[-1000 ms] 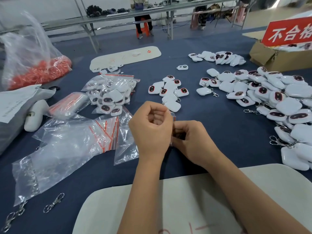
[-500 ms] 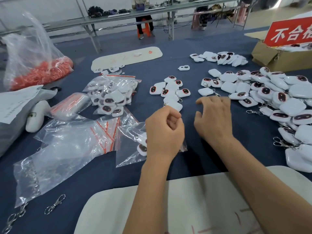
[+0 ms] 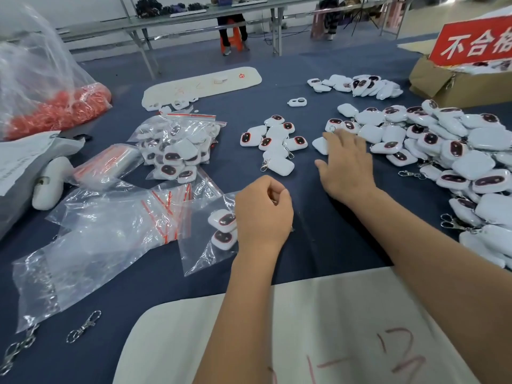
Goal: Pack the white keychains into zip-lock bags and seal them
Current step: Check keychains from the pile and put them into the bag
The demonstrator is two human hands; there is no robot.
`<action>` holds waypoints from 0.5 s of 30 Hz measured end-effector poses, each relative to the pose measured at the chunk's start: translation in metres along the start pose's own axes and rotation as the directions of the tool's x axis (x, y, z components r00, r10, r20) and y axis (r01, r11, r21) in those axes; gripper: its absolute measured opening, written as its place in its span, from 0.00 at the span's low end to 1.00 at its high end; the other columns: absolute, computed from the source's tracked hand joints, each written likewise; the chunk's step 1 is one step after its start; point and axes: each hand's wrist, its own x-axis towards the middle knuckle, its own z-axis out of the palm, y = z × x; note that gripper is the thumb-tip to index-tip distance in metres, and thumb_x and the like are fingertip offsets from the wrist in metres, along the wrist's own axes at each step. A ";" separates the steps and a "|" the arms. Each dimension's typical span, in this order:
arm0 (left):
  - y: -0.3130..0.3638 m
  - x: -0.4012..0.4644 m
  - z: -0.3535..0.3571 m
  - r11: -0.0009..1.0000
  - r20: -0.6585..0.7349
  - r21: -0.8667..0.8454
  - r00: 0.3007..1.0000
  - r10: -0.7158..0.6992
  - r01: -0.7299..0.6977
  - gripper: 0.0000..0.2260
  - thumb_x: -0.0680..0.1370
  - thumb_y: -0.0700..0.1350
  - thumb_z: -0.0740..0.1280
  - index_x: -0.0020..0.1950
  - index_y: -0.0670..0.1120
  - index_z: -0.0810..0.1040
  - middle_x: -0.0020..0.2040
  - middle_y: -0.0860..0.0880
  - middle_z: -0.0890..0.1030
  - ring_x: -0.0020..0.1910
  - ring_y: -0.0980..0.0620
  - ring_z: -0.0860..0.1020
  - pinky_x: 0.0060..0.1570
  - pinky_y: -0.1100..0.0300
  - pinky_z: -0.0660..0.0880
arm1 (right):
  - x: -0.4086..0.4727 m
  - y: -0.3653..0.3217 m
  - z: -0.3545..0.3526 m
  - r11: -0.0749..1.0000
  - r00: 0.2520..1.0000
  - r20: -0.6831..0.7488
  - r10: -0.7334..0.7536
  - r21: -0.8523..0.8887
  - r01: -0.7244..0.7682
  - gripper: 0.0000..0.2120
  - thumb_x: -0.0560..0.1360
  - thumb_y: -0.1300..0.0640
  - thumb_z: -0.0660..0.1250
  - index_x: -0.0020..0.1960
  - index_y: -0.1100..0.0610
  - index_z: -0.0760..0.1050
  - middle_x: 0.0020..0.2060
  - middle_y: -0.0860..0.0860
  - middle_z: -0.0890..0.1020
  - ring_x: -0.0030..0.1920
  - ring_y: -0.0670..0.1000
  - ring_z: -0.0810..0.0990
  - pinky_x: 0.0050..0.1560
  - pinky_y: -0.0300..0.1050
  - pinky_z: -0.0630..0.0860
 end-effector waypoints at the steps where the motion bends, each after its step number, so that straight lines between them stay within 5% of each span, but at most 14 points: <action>1: -0.001 0.000 0.000 1.000 0.001 -0.004 1.000 -0.001 0.001 0.06 0.76 0.39 0.68 0.40 0.46 0.80 0.36 0.52 0.82 0.38 0.52 0.79 0.45 0.51 0.79 | 0.005 0.000 0.000 0.999 0.995 0.094 -0.038 -0.017 0.039 0.27 0.84 0.53 0.64 0.82 0.52 0.62 0.81 0.56 0.61 0.79 0.61 0.59 0.72 0.62 0.65; 3: -0.002 0.001 0.001 1.000 0.002 -0.002 1.000 0.006 -0.006 0.06 0.76 0.39 0.68 0.39 0.46 0.80 0.36 0.52 0.82 0.38 0.52 0.79 0.45 0.51 0.79 | 0.009 0.003 -0.002 0.994 0.977 0.194 -0.089 -0.049 0.100 0.22 0.86 0.54 0.60 0.80 0.48 0.66 0.79 0.54 0.64 0.77 0.61 0.63 0.72 0.60 0.65; 6: -0.002 0.000 0.001 1.000 -0.001 -0.003 1.000 0.008 -0.008 0.07 0.76 0.39 0.68 0.39 0.47 0.81 0.36 0.52 0.82 0.38 0.53 0.79 0.43 0.56 0.78 | 0.001 0.006 -0.006 0.991 0.997 0.011 -0.071 0.113 0.069 0.09 0.81 0.61 0.67 0.60 0.55 0.77 0.59 0.55 0.77 0.60 0.60 0.75 0.55 0.50 0.70; 8: -0.002 0.000 0.000 1.000 -0.018 -0.026 1.000 0.004 -0.004 0.07 0.76 0.39 0.69 0.39 0.48 0.81 0.35 0.53 0.82 0.38 0.54 0.79 0.40 0.64 0.76 | -0.014 0.001 -0.010 0.949 0.996 -0.086 -0.016 0.313 0.043 0.13 0.78 0.69 0.64 0.57 0.54 0.75 0.49 0.55 0.81 0.50 0.58 0.80 0.46 0.49 0.74; 11: -0.002 0.003 0.000 0.991 -0.019 -0.129 0.999 -0.043 0.040 0.06 0.77 0.41 0.71 0.40 0.49 0.82 0.36 0.53 0.83 0.37 0.54 0.82 0.43 0.61 0.80 | -0.045 -0.019 -0.018 0.557 0.990 0.014 0.138 0.826 -0.089 0.16 0.81 0.66 0.65 0.61 0.47 0.74 0.44 0.52 0.87 0.42 0.49 0.87 0.43 0.42 0.83; 15: -0.001 0.003 -0.001 0.940 0.063 -0.325 0.994 -0.089 0.105 0.01 0.78 0.42 0.74 0.46 0.46 0.85 0.38 0.48 0.86 0.38 0.49 0.85 0.46 0.46 0.84 | -0.080 -0.036 -0.012 0.190 0.979 0.155 0.129 0.965 -0.178 0.06 0.81 0.63 0.71 0.53 0.55 0.84 0.44 0.53 0.89 0.44 0.50 0.87 0.50 0.46 0.84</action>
